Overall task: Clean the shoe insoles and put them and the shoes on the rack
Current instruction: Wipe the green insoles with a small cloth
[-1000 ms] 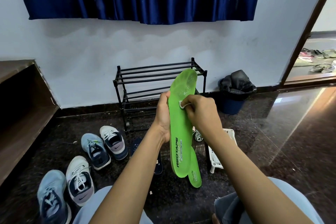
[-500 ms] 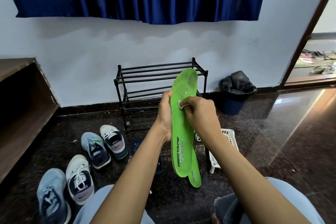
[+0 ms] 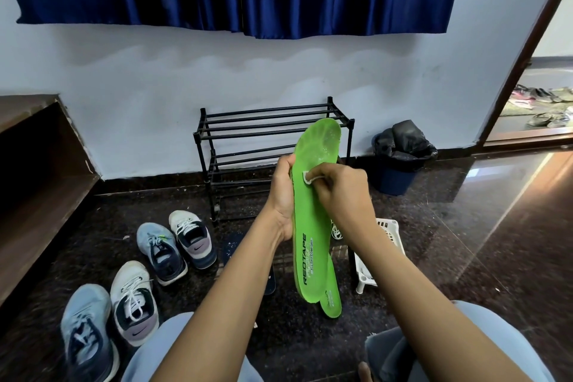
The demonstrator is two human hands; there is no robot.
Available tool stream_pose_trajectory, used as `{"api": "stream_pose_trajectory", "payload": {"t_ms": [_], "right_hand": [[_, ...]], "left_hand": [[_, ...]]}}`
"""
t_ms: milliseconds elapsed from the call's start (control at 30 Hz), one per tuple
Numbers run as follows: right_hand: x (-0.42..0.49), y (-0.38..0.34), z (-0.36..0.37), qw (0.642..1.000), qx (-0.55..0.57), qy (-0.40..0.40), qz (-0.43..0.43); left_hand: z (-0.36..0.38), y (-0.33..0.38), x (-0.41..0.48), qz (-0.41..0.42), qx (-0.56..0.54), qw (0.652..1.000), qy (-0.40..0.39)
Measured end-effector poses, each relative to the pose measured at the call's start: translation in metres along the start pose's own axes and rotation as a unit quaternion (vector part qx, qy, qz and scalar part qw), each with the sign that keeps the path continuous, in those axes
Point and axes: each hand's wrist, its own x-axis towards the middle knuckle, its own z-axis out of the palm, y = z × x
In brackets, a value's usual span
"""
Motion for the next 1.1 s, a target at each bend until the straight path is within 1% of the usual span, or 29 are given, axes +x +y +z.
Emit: {"api": "stream_pose_trajectory", "payload": {"t_ms": [100,200,300,433,533,667,733,867,933,1100], "right_hand": [[0.008,0.001,-0.004,1.000,-0.004,0.028,-0.002],[0.015,0.006,-0.008,0.997,-0.015,0.067,0.020],[0.010,0.007,-0.007,0.998,-0.014,0.051,0.025],[-0.002,-0.005,0.000,1.000,-0.008,0.012,-0.002],[0.005,-0.004,-0.001,0.999,-0.011,0.032,-0.003],[0.015,0.004,-0.004,0.997,-0.018,0.073,0.032],[0.013,0.005,-0.003,0.997,-0.012,0.071,0.033],[0.000,-0.002,0.003,0.999,-0.010,0.023,0.024],[0.001,-0.004,0.004,1.000,-0.014,0.014,0.021],[0.015,0.000,-0.006,0.997,-0.017,0.067,0.034]], "left_hand": [[0.003,-0.001,-0.001,-0.001,0.001,1.000,-0.005],[0.007,-0.005,-0.001,-0.011,0.007,1.000,-0.016],[0.007,-0.006,0.000,-0.015,-0.002,1.000,-0.015],[0.002,-0.003,0.002,-0.014,-0.014,1.000,0.003],[0.003,-0.004,0.002,-0.006,-0.006,1.000,0.007],[0.009,-0.010,0.002,-0.019,0.005,1.000,-0.006],[0.009,-0.011,0.002,-0.021,0.006,1.000,-0.005],[0.004,-0.008,0.005,-0.010,-0.004,1.000,0.008],[0.003,-0.008,0.007,-0.008,0.000,1.000,0.014],[0.009,-0.010,0.006,-0.010,0.011,1.000,0.011]]}}
